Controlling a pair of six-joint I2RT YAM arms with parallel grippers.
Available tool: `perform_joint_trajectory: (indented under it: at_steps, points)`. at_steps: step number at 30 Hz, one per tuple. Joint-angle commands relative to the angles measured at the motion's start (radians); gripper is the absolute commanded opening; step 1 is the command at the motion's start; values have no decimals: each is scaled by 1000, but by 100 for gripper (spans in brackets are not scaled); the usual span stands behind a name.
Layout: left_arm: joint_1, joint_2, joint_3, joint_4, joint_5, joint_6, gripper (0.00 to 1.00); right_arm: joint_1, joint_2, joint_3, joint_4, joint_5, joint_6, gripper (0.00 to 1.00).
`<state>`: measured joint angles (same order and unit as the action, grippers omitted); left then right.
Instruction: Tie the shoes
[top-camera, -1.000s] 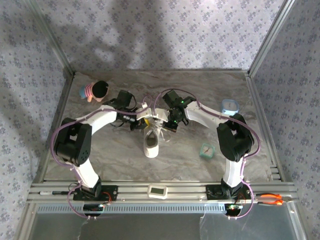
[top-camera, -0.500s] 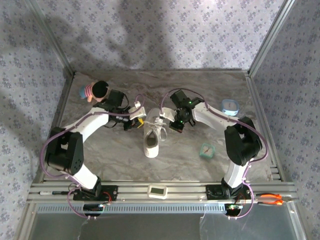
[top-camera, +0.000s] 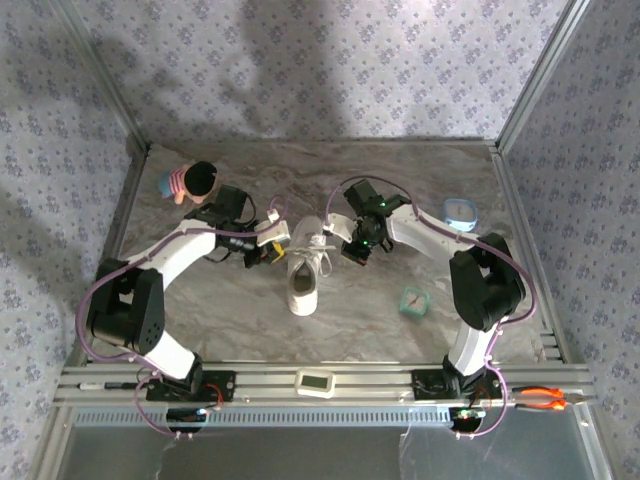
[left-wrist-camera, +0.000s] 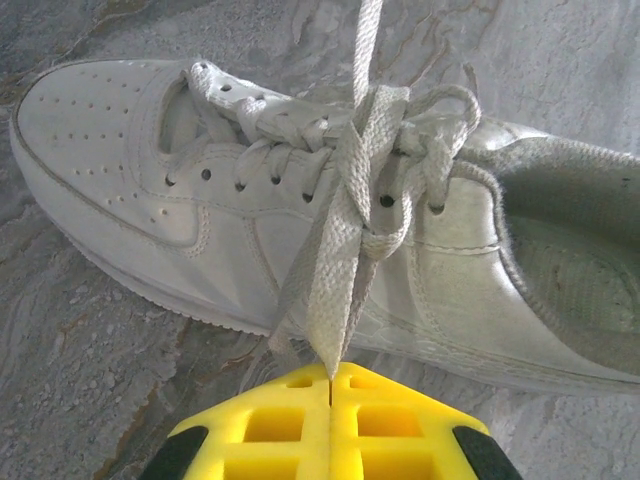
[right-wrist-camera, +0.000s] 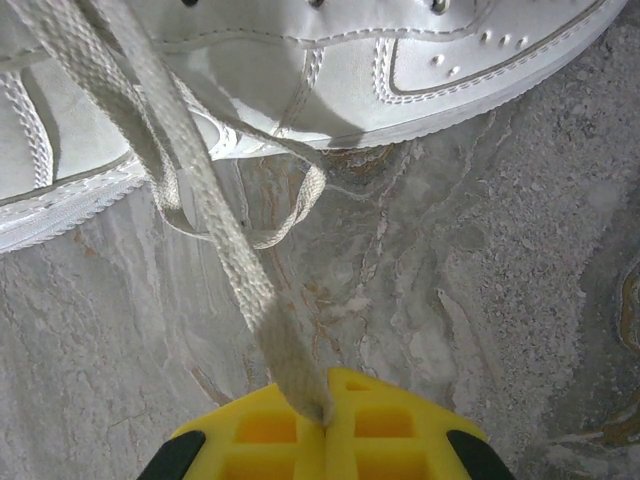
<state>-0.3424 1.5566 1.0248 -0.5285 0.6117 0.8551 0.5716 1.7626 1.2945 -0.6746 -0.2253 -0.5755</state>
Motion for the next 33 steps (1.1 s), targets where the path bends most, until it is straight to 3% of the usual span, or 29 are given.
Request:
perform_joint_trajectory:
  at_steps: [1, 5, 8, 12, 19, 25, 33]
  points:
    - [-9, 16, 47, -31, 53, 10, 0, -3, -12, -3, -10, -22, 17, 1]
    - [-9, 51, 81, -33, 48, 15, 28, -6, 9, 17, -21, -29, 15, 1]
    - [1, 42, 71, 1, 43, 14, 40, -7, 20, 28, -25, -32, 14, 1]
    - [5, 4, 27, 40, 24, 25, 41, -7, 25, 28, -23, -38, 13, 0]
    - [-49, -66, -100, 169, -6, 58, 26, -7, 32, 32, -26, -42, 11, 0]
    - [-77, 9, -72, 161, -38, 88, 35, -6, 35, 34, -28, -42, 6, 0]
    - [-78, 81, -20, 138, -31, 113, 40, -6, 36, 34, -26, -43, 5, 0]
